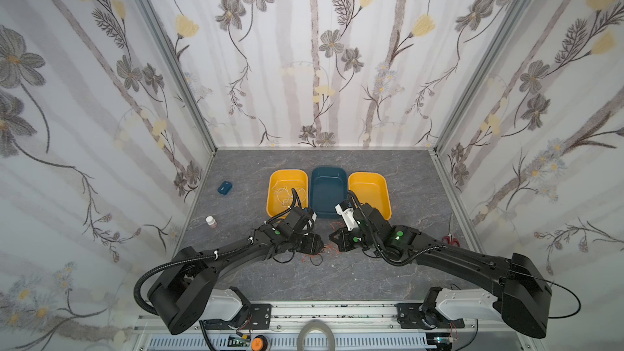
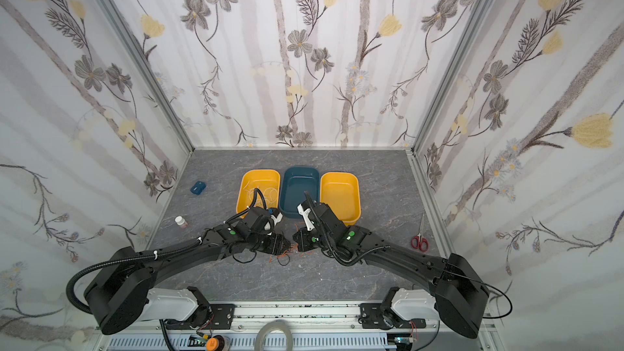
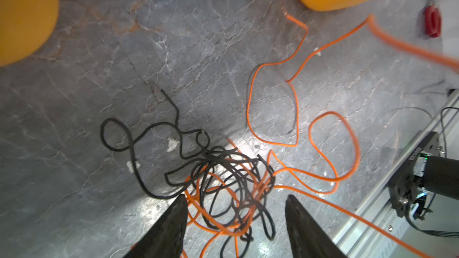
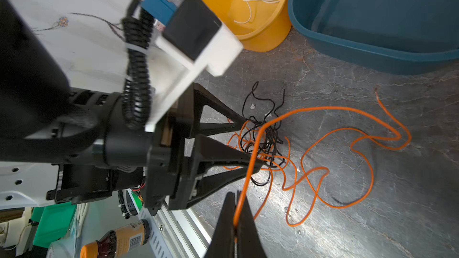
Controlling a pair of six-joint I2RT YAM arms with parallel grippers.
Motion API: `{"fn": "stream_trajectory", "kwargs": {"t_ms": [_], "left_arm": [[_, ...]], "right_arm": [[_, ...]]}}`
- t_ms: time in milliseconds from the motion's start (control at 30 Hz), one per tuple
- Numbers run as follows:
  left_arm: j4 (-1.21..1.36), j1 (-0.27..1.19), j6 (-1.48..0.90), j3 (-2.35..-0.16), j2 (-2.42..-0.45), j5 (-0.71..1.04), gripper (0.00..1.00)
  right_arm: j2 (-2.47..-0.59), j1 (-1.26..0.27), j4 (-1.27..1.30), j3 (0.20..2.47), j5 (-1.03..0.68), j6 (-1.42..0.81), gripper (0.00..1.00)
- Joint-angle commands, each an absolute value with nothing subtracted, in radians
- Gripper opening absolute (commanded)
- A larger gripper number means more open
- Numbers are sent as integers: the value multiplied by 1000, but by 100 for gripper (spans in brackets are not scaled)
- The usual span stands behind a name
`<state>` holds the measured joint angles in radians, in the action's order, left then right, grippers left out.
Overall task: Untangle the cables
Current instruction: 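Pull the orange cable away from the left gripper with the right gripper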
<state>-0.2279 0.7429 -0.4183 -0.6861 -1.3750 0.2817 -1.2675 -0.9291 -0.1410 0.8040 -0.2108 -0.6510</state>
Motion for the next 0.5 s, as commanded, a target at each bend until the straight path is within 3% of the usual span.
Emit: {"fn": "stream_trajectory", "kwargs": {"t_ms": [0, 400, 467], "left_arm": [[-201, 743, -390, -712, -1437, 293, 61], [-219, 726, -447, -746, -1537, 253, 42], [-220, 717, -456, -741, -1531, 248, 35]], "right_arm": [[-1255, -927, -149, 813, -222, -626, 0], [-1186, -921, -212, 786, -201, -604, 0], [-1161, -917, -234, 771, -196, -599, 0]]}}
